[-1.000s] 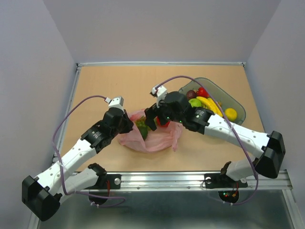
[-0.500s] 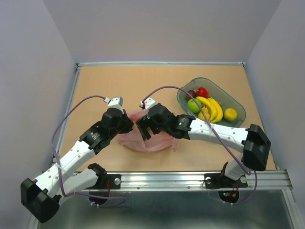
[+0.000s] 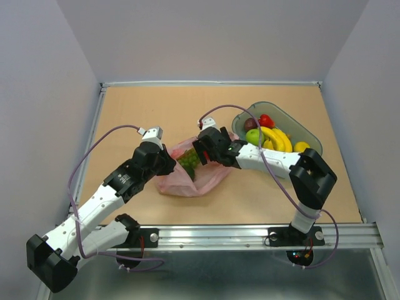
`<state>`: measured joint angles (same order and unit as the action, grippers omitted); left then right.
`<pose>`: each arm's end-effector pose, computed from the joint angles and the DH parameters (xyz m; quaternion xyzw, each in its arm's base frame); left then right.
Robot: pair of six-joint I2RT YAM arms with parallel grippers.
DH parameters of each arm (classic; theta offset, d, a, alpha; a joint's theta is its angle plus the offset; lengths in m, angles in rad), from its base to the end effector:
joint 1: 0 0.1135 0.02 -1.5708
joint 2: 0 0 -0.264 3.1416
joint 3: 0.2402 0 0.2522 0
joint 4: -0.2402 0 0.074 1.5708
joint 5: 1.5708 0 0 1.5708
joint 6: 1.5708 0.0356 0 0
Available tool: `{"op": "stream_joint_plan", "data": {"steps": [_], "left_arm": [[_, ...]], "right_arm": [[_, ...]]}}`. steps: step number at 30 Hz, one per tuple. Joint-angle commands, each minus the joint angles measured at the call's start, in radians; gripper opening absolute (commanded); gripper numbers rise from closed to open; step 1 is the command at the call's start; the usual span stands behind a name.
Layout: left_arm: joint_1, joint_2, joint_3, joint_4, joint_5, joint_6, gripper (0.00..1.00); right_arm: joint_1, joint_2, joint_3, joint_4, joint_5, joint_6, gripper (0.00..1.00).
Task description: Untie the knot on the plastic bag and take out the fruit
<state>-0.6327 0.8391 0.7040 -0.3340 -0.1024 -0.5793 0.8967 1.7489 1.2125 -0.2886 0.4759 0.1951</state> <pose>0.1570 -0.1106 0.2869 -0.0041 0.8514 -0.2619 0.4545 0.2497 0.2864 0.2221 -0.2304 0.8794 -0.0038 0.4166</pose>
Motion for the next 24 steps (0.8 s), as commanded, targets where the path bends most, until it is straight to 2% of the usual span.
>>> {"op": "stream_joint_plan", "data": {"steps": [1,7,12,20,24], "left_arm": [[0.005,-0.024,0.035,-0.003,0.013,0.027,0.00],[0.004,-0.028,0.026,-0.013,0.026,0.019,0.00],[0.005,-0.038,0.023,-0.017,0.038,-0.004,0.00],[0.005,-0.038,0.046,-0.031,0.063,-0.042,0.00],[0.005,-0.043,0.049,-0.057,0.063,-0.059,0.00]], "right_arm": [[-0.027,0.035,-0.001,0.101,0.030,0.027,0.96],[-0.044,0.055,-0.042,0.209,-0.031,0.049,0.95],[-0.054,0.027,-0.111,0.437,-0.118,0.070,0.94],[-0.061,0.058,-0.171,0.664,-0.021,0.141,0.88],[-0.071,0.093,-0.174,0.715,-0.013,0.149,0.83]]}}
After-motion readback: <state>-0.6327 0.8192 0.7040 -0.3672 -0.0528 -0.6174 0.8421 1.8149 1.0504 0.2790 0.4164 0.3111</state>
